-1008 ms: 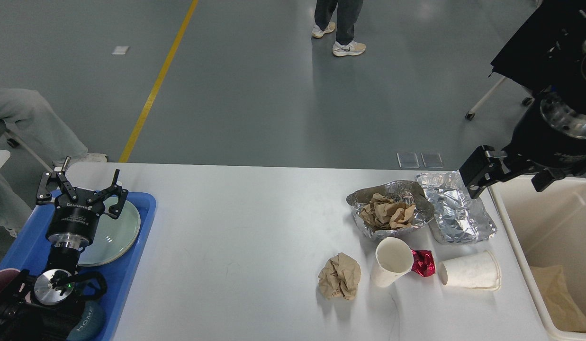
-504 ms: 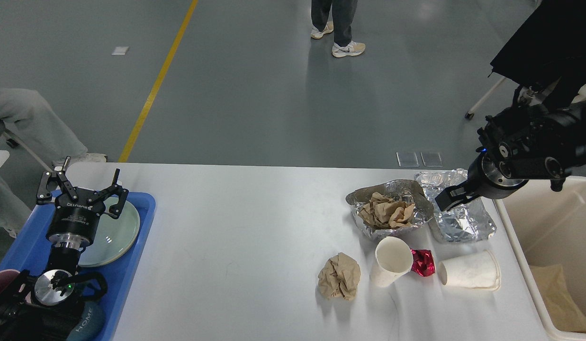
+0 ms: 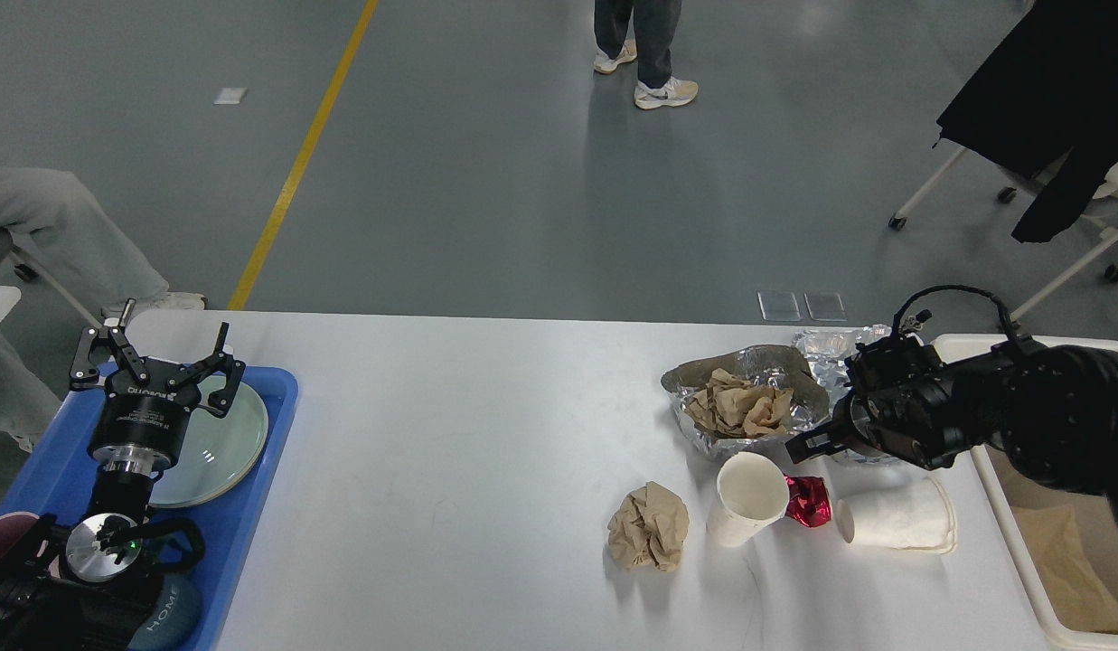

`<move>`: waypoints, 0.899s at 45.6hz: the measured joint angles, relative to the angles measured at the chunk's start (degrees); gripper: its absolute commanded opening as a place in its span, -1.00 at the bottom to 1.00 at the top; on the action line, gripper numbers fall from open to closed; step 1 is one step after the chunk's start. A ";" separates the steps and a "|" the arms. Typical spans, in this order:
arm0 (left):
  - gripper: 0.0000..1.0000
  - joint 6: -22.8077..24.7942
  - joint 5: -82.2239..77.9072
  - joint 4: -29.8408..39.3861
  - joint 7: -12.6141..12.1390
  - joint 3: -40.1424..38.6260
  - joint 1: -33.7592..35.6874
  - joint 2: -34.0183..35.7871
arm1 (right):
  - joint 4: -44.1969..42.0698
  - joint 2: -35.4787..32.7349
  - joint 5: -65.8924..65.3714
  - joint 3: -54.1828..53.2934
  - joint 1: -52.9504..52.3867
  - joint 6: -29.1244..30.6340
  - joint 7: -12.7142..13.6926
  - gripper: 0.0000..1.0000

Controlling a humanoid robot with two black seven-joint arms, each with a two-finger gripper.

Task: Tidy desktop
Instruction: 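Reach the right gripper down to the foil tray edge, then grasp the flat foil sheet and lift it toward the bin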

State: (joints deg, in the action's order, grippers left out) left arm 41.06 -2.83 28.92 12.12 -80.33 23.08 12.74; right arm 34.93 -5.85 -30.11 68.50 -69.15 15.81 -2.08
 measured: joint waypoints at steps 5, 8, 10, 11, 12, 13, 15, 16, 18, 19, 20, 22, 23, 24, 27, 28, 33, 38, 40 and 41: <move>0.93 0.00 0.00 0.00 0.00 0.00 0.03 0.00 | -4.07 0.47 -0.08 -0.08 2.91 -0.36 0.00 1.00; 0.93 0.00 0.01 0.00 0.00 0.00 0.03 0.00 | -4.78 0.55 -0.08 -0.12 3.48 -1.14 0.00 1.00; 0.93 0.00 0.01 0.00 0.00 0.00 0.03 0.00 | -4.97 0.61 -0.08 -0.26 3.87 -2.05 0.02 1.00; 0.93 0.00 0.00 0.00 0.00 0.00 0.03 0.00 | -5.02 0.64 -0.08 -0.38 4.06 -2.54 0.04 1.00; 0.93 0.00 0.01 0.00 0.00 0.00 0.03 0.00 | -5.05 0.66 -0.07 -0.52 4.28 -3.07 0.07 1.00; 0.93 0.00 0.01 0.00 0.00 0.00 0.03 0.00 | -5.07 0.69 -0.06 -0.74 4.55 -3.73 0.10 1.00; 0.93 0.00 0.00 0.00 0.00 0.00 0.03 0.00 | -5.07 0.76 -0.06 -1.19 5.00 -4.76 0.12 1.00; 0.93 0.00 0.01 0.00 0.00 0.00 0.03 0.00 | -5.09 0.81 -0.05 -1.55 5.31 -5.36 0.13 1.00; 0.93 0.00 0.00 0.00 0.00 0.00 0.03 0.00 | -5.10 0.90 -0.05 -2.14 5.83 -6.20 0.14 0.91; 0.93 0.00 0.00 0.00 0.00 0.00 0.03 0.00 | -5.11 0.94 -0.05 -2.46 6.13 -6.67 0.16 0.88; 0.93 0.00 0.01 0.00 0.00 0.00 0.03 0.00 | -5.11 0.97 -0.06 -2.67 6.33 -6.99 0.19 0.83; 0.93 0.00 0.00 0.00 0.00 0.00 0.03 0.00 | -5.12 0.99 -0.07 -3.00 6.61 -7.53 0.26 0.72; 0.93 0.00 0.00 0.00 0.00 0.00 0.03 0.00 | -5.12 1.00 -0.08 -3.09 6.68 -7.71 0.27 0.68; 0.93 0.00 0.00 0.00 0.00 0.00 0.03 0.00 | -5.13 1.00 -0.09 -3.15 6.73 -7.84 0.28 0.65; 0.93 0.00 0.00 0.00 0.00 0.00 0.03 0.00 | -5.16 1.00 -0.12 -3.26 6.81 -8.06 0.33 0.57; 0.93 0.00 0.00 0.00 0.00 0.00 0.03 0.00 | -5.19 0.99 -0.12 -3.30 6.82 -8.12 0.34 0.56; 0.93 0.00 0.00 0.00 0.00 0.00 0.03 0.00 | -5.22 0.94 -0.16 -3.34 6.83 -8.24 0.38 0.54; 0.93 0.00 0.00 0.00 0.00 0.00 0.03 0.00 | -5.23 0.93 -0.27 -3.33 6.90 -8.49 0.38 0.54; 0.93 0.00 0.00 0.00 0.00 0.00 0.03 0.00 | -5.23 0.93 -0.29 -3.33 6.91 -8.77 0.37 0.54; 0.93 0.00 0.00 0.00 0.00 0.00 0.03 0.00 | -5.22 0.93 -0.31 -3.32 6.93 -8.92 0.35 0.53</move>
State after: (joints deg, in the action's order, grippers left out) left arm 41.05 -2.83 28.92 12.12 -80.33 23.10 12.74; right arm 29.71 -4.92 -30.42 65.19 -62.23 6.89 -1.72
